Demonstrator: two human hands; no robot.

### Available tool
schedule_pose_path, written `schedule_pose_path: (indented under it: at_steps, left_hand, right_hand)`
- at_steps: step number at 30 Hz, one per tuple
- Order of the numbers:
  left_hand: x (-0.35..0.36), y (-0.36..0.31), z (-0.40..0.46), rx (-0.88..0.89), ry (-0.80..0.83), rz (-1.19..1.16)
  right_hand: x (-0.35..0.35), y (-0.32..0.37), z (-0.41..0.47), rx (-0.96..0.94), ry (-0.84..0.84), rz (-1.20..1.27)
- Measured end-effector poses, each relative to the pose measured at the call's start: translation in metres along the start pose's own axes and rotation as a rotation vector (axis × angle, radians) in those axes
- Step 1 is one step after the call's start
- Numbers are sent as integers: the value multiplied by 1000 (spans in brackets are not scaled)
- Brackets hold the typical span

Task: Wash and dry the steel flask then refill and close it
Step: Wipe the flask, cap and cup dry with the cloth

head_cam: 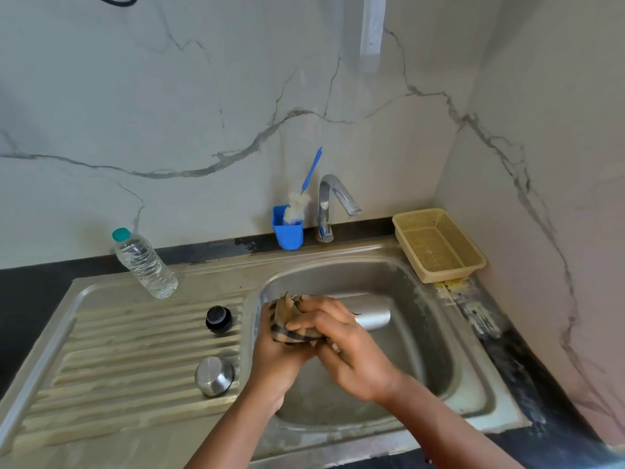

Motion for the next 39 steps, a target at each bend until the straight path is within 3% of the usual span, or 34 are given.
schedule_pose_path:
  at_steps: [4,10,17,19,23,27,29,31,34,37,39]
  left_hand:
    - [-7,-8,-2,61,7,178]
    - [3,-30,-8,200,137,351]
    - [8,-32,-11,232,244,311]
    - [7,-34,-8,215,266,252]
    - [4,-26,5,157,318,276]
    - [-1,17,4,-231,289,88]
    - [-2,32,1,-318,239,19]
    - [-5,37,0,-279,161,35]
    - [-7,21,2,-105,103,244]
    - [4,5,4,29,112,446]
    - [8,5,7,43,101,460]
  right_hand:
    - [-35,-46,0,167,-141,95]
    - [-82,-152,-44,735,-306,284]
    - [-70,-175,-104,999,-632,920]
    - [-60,-175,-113,1045,-659,1048]
    - [-66,-178,-115,930,-770,1068]
    - [-88,-169,-108,789,-856,1011]
    - [-95,-164,-101,770,-813,935]
    - [-103,-161,-93,783,-750,762]
    - [-101,-148,-71,750,-574,411]
    - [-63,-106,-36,541,-363,200]
    - [-41,-78,-23,374,-294,95]
Point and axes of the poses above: each hand's wrist, its own z-axis towards the middle knuckle, its own x-axis out of the palm, y = z × x, the point moved 10 cm from there along z, towards the middle knuckle, and after that the axes turned 11 degrees about z, right-handed, at the moved point
